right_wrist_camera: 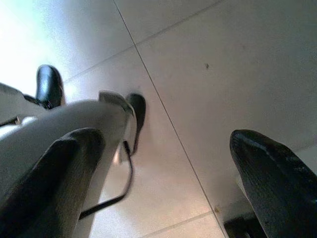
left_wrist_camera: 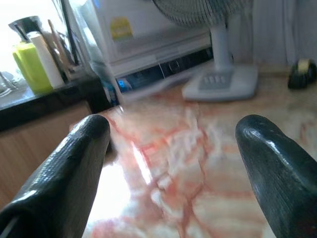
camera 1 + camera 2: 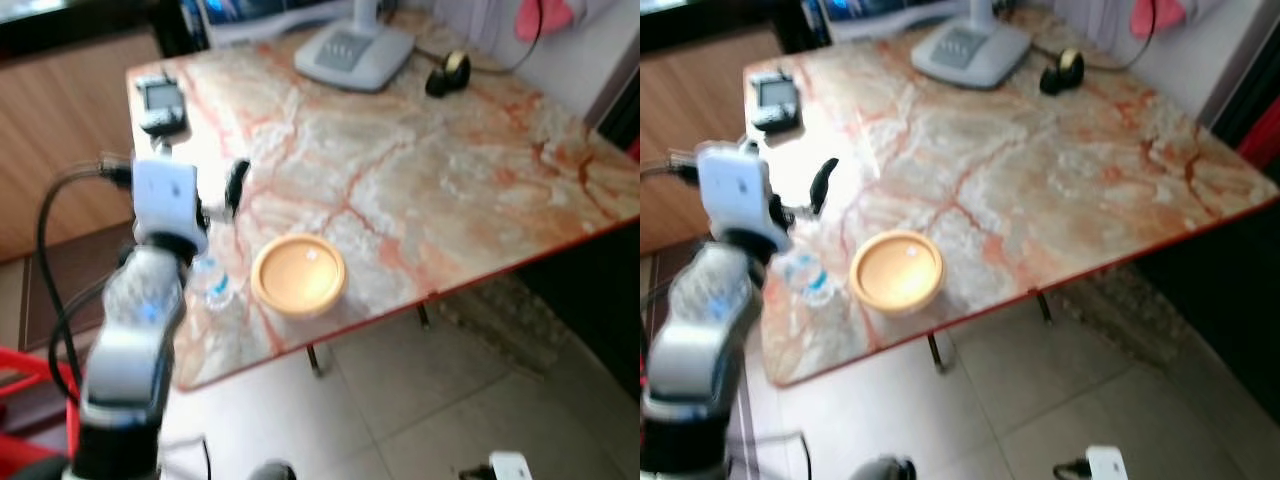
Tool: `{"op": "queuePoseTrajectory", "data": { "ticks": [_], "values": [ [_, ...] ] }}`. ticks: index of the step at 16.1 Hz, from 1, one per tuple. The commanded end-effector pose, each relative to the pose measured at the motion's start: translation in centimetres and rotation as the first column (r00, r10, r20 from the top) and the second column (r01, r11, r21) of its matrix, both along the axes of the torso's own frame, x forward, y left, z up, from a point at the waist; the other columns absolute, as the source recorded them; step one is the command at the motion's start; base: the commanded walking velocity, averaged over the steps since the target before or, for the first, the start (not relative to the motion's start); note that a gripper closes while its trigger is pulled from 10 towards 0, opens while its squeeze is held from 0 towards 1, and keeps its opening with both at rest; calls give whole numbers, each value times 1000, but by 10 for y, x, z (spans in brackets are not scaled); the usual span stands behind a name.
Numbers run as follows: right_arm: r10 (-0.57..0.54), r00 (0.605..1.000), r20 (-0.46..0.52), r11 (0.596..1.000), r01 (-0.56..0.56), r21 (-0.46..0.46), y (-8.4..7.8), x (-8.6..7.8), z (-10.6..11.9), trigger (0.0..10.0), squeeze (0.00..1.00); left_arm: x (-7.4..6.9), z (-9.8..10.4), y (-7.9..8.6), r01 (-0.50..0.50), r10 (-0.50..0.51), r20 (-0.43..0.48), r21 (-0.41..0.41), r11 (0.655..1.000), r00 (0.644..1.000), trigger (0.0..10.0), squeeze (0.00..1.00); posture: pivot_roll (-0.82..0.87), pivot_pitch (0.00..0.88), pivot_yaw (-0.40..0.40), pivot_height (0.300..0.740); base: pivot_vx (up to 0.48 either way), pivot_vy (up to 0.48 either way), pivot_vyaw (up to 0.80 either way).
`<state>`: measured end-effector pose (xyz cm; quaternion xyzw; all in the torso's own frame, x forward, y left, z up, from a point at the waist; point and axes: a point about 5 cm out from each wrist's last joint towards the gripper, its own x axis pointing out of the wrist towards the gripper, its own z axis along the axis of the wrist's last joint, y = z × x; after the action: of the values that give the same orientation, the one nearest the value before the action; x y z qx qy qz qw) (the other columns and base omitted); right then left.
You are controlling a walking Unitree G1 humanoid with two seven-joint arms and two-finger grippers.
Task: Restocking fridge
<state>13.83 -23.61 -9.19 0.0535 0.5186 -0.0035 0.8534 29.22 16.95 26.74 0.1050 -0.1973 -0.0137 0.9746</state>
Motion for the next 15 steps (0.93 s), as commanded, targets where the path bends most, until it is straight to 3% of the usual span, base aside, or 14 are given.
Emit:
{"op": "queuePoseTrajectory", "data": {
  "ticks": [1, 2, 3, 4, 6, 9, 11, 15],
  "values": [
    [0, 1000, -26, 1000, 0, 4, 0, -7, -2, 10000, 0, -3, 14, 2, 4, -4, 6, -16, 1000, 1000, 10000, 0, 260, 191, -10, 740, 0, 0, 0],
    [2, 1000, -26, 1000, -2, 4, 1, -6, -3, 10000, 0, 1, 18, 6, -10, 9, -61, -16, 1000, 998, 10000, 0, 270, 192, -8, 740, 0, 0, 0],
    [12, 1000, -29, 1000, -12, 5, 2, -6, -3, 10000, 0, 6, 14, 18, -70, 59, -196, -46, 996, 979, 10000, 0, 270, 191, -5, 740, 0, 0, 0],
    [17, 999, -29, 1000, -16, 8, 2, -6, -3, 10000, 0, 7, 9, 21, -51, 13, -311, -115, 992, 950, 10000, 0, 270, 191, -5, 740, 0, 0, 0],
    [16, 999, -31, 1000, -16, 10, 3, -6, -3, 10000, 0, 5, 2, 21, 29, -47, -434, -49, 998, 900, 10000, 0, 277, 189, 3, 740, 0, 0, 0],
    [16, 999, -32, 1000, -16, 11, 4, -6, -3, 10000, 0, 4, 1, 23, 76, -102, -503, -72, 994, 858, 10000, 0, 281, 186, 8, 740, 0, 0, 0],
    [18, 999, -33, 1000, -17, 12, 4, -7, -3, 10000, 0, -3, 6, 22, 136, -118, -574, -12, 991, 810, 10000, 0, 279, 181, 13, 740, 0, 0, 0],
    [23, 999, -35, 1000, -23, 10, 4, -7, -4, 10000, 0, -10, 14, 21, 186, -127, -614, 33, 982, 779, 10000, 0, 281, 174, 14, 740, 0, 0, 0]
  ]
}}
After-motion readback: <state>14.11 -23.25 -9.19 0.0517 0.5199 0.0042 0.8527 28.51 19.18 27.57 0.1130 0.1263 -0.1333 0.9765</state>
